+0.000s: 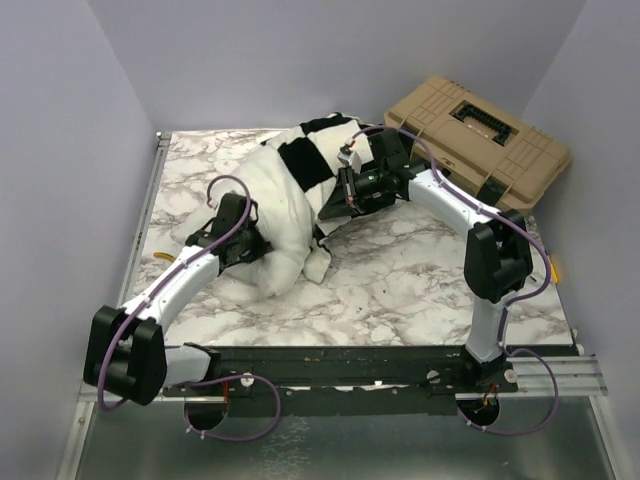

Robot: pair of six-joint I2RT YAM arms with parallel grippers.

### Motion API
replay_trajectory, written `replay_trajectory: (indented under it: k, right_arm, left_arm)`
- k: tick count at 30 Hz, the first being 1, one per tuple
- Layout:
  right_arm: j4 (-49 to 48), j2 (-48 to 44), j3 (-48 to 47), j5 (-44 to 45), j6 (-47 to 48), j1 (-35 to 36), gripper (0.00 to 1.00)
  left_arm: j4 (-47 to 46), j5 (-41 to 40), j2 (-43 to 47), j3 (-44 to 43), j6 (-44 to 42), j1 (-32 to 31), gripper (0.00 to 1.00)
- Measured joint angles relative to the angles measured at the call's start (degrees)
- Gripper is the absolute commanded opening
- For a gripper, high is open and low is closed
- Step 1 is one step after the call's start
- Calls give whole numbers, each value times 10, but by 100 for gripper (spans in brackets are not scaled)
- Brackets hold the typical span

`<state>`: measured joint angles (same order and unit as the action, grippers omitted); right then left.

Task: Put the pillow into the pillowcase
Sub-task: Stuff the pillow into the pillowcase.

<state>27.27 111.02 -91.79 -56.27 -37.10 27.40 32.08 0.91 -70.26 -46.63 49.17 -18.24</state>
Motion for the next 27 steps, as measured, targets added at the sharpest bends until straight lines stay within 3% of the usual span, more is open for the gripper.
replay_trajectory:
  k: [3, 9, 14, 18, 23, 27]
  right_arm:
    - [-1, 0, -1, -18, 0, 2, 0]
    - [-24, -16, -19, -102, -37, 27, 0]
    - [-49, -70, -12, -118, -76, 14, 0]
    - [-5, -101, -28, -70, -43, 19, 20]
    - [77, -102, -79, 59, 30, 13, 61]
    - [105, -102, -86, 129, 65, -4, 73]
  left_arm:
    - [-144, 12, -55, -29, 7, -27, 0]
    - [-354, 28, -217, -210, -37, -116, 0]
    - [-491, 9, -225, -230, -65, -143, 0]
    - [-499, -31, -229, -231, -91, -153, 0]
    - [-434, -98, -191, -192, -129, -154, 0]
    - [-384, -144, -127, -135, -151, -152, 0]
